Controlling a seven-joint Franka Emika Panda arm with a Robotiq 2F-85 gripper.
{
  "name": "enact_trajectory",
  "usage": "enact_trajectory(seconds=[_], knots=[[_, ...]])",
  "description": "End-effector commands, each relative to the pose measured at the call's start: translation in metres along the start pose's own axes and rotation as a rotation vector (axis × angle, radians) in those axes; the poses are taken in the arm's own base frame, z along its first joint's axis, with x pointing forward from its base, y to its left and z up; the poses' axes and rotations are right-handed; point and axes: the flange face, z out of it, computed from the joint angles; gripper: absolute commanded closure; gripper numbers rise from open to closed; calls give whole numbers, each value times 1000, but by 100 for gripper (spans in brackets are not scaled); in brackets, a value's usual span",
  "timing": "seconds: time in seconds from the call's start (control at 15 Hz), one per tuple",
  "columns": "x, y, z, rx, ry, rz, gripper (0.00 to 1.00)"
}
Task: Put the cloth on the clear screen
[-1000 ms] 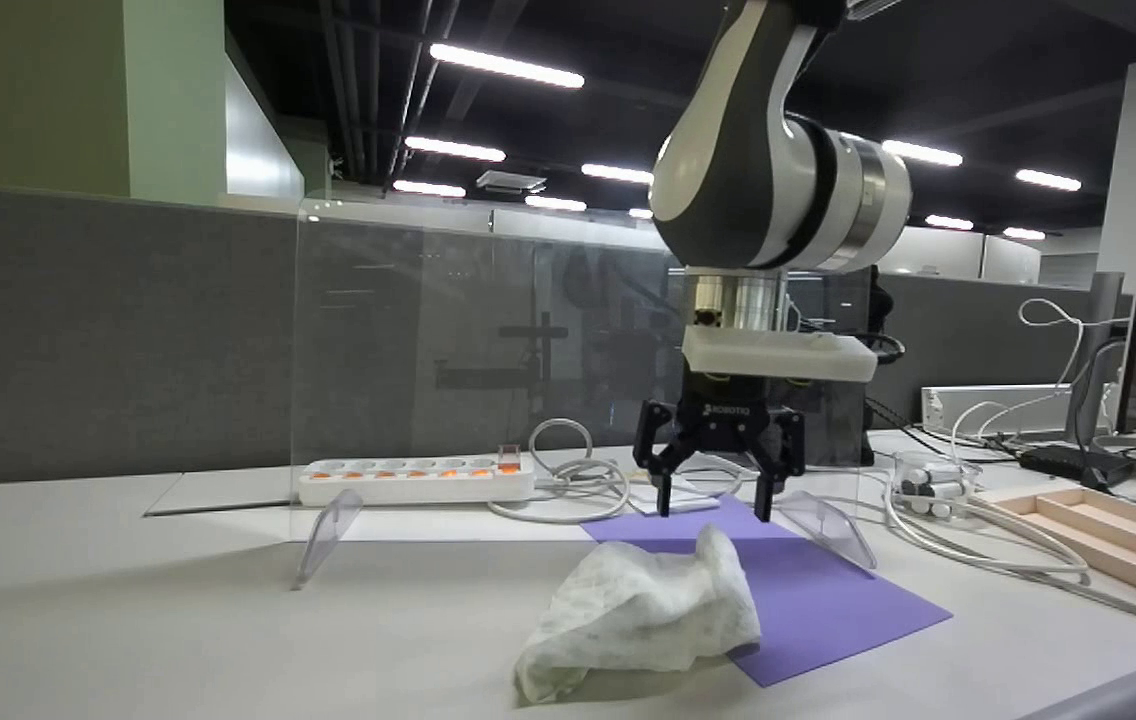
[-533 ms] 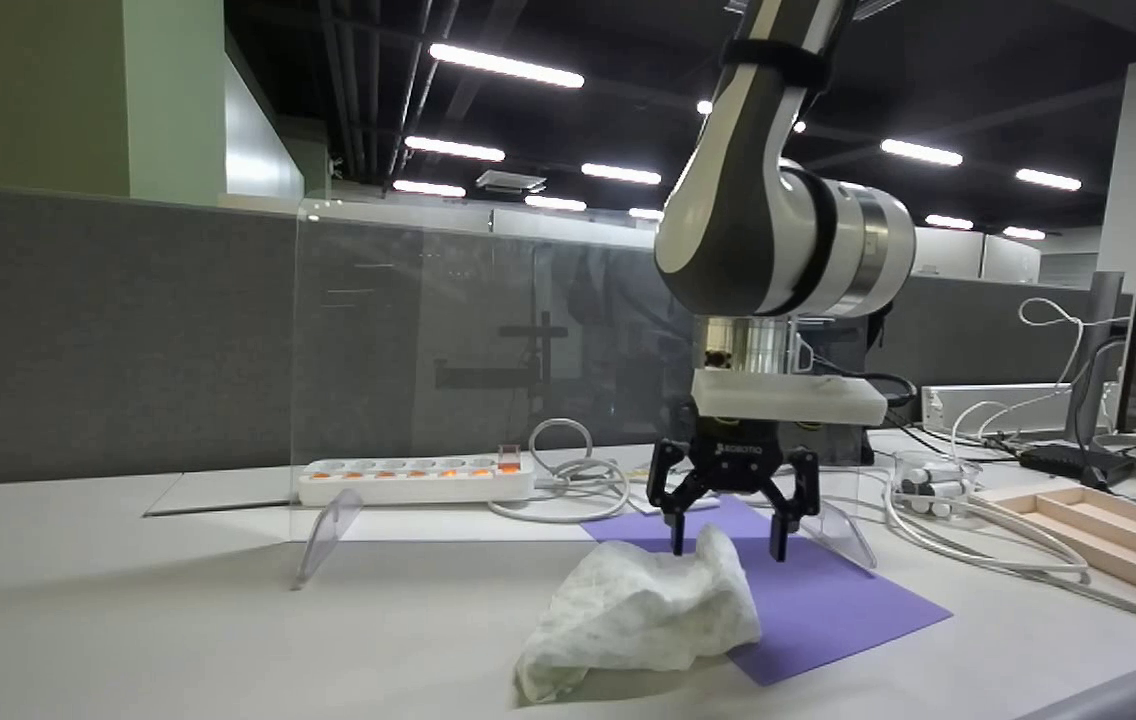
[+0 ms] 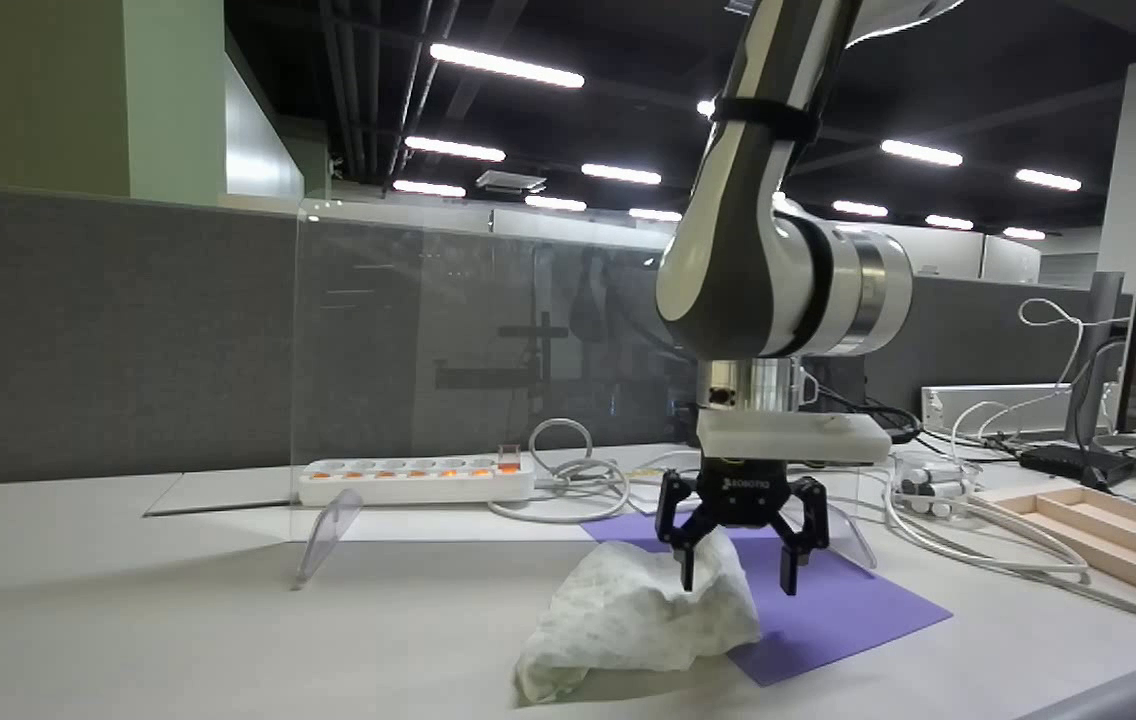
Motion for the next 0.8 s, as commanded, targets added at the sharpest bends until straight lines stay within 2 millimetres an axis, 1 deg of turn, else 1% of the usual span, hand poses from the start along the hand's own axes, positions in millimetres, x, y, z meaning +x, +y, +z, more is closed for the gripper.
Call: enact_trajectory(seconds=[0.0, 0.07, 0.13, 0.2, 0.47, 0.73], knots=[[7, -6, 4, 6, 3, 23, 0], [7, -6, 5, 7, 2, 25, 0], [7, -7, 5, 10, 1, 29, 25], [7, -8, 5, 12, 1, 29, 26], [6, -14, -1, 22, 9, 19, 55], [3, -27, -15, 27, 19, -48, 82]])
